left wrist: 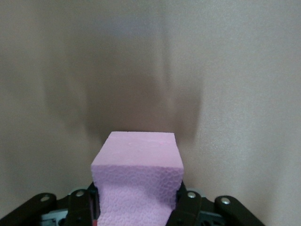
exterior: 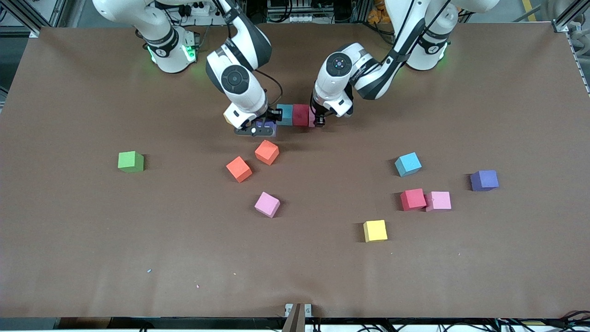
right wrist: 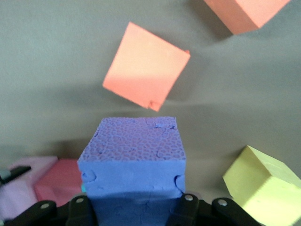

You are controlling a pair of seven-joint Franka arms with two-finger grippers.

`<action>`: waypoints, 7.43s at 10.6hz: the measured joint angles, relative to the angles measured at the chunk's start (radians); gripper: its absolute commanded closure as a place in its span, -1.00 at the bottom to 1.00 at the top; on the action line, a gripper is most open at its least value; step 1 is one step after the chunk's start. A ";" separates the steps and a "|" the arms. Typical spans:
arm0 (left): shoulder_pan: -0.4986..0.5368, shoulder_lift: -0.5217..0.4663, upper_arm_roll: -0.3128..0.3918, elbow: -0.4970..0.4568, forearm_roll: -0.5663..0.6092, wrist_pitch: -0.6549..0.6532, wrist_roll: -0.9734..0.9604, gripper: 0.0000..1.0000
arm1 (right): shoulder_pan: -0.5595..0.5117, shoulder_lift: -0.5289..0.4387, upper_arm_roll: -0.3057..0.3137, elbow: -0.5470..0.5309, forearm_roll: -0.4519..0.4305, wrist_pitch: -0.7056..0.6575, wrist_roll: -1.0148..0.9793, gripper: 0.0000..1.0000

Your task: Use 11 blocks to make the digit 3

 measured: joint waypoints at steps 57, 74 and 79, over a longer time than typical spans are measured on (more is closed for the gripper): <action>0.346 0.401 0.153 0.941 0.318 -0.517 1.802 -1.00 | 0.069 0.233 0.003 0.153 0.054 0.009 -0.028 -1.00; 0.370 0.528 0.154 0.972 0.317 -0.333 1.827 -0.87 | -0.066 0.216 -0.041 0.332 0.053 -0.268 -0.083 -1.00; 0.369 0.538 0.153 0.974 0.317 -0.332 1.835 1.00 | -0.067 0.216 -0.054 0.374 -0.012 -0.318 -0.084 -1.00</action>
